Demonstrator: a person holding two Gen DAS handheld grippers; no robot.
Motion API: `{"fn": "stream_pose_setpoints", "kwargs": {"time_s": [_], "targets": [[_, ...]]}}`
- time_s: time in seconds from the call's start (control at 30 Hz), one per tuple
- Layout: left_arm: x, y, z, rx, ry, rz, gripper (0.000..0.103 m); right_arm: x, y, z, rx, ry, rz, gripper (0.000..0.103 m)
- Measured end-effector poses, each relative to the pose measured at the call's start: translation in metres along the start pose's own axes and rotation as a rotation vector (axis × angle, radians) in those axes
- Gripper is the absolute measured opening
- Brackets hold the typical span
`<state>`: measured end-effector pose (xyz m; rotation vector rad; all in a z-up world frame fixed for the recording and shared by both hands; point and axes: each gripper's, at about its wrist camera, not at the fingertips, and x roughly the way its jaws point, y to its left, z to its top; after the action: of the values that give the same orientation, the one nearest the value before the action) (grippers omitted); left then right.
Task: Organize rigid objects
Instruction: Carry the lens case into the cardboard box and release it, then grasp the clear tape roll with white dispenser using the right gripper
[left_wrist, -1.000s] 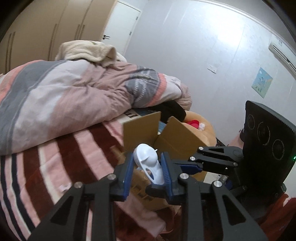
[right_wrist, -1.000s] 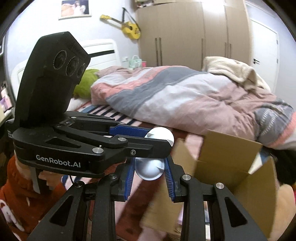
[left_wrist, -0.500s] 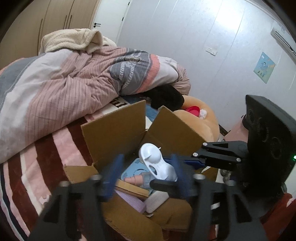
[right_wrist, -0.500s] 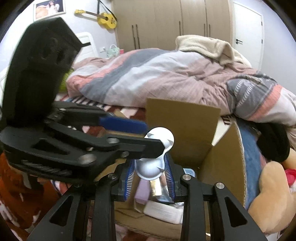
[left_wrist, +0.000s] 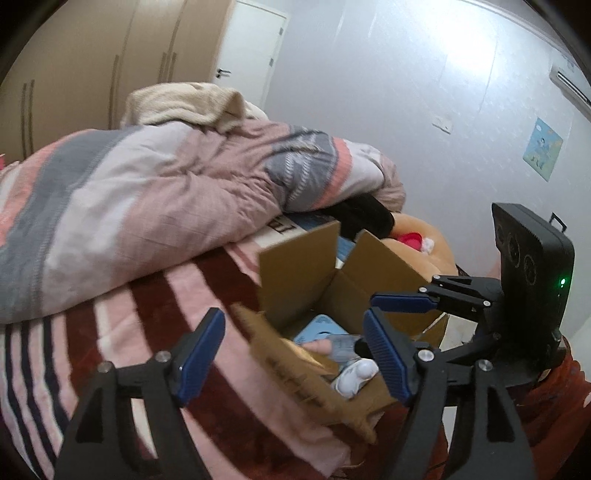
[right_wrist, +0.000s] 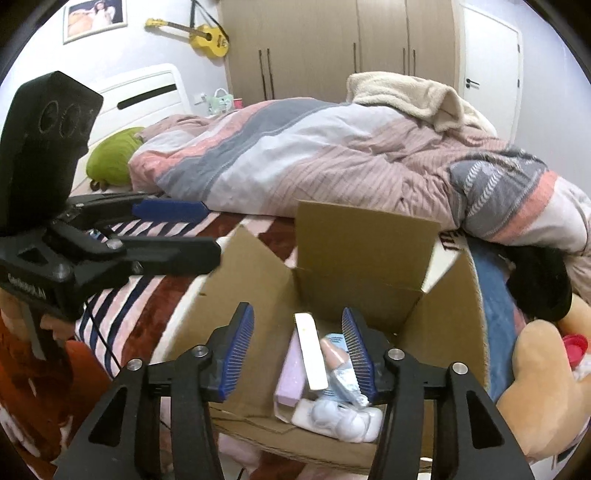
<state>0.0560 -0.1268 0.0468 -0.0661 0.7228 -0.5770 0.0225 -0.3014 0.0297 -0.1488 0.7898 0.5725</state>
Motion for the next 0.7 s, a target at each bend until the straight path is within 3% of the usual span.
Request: {"fn": "stream_pose_setpoints", "kwargs": {"time_s": [0.17,0.27,0.5,0.63,0.7], "targets": [[-0.042,0.027,-0.012,-0.024,-0.059,0.060,0.083,0.004,0.033,0.012,-0.059,-0.004,0.025,0.048],[-0.059,0.045,-0.025,-0.037,-0.075,0.118,0.083,0.013,0.058,0.018,-0.095,-0.006,0.068,0.053],[-0.079,0.097,-0.063,-0.103,-0.084,0.191,0.083,0.073,0.116,0.021,-0.142,0.075,0.174,0.055],[-0.078,0.125,-0.084,-0.136,-0.075,0.222,0.083,0.109,0.137,0.016,-0.171,0.096,0.147,0.056],[-0.074,0.137,-0.091,-0.156,-0.068,0.225,0.083,0.121,0.146,0.012,-0.212,0.058,0.084,0.059]]}}
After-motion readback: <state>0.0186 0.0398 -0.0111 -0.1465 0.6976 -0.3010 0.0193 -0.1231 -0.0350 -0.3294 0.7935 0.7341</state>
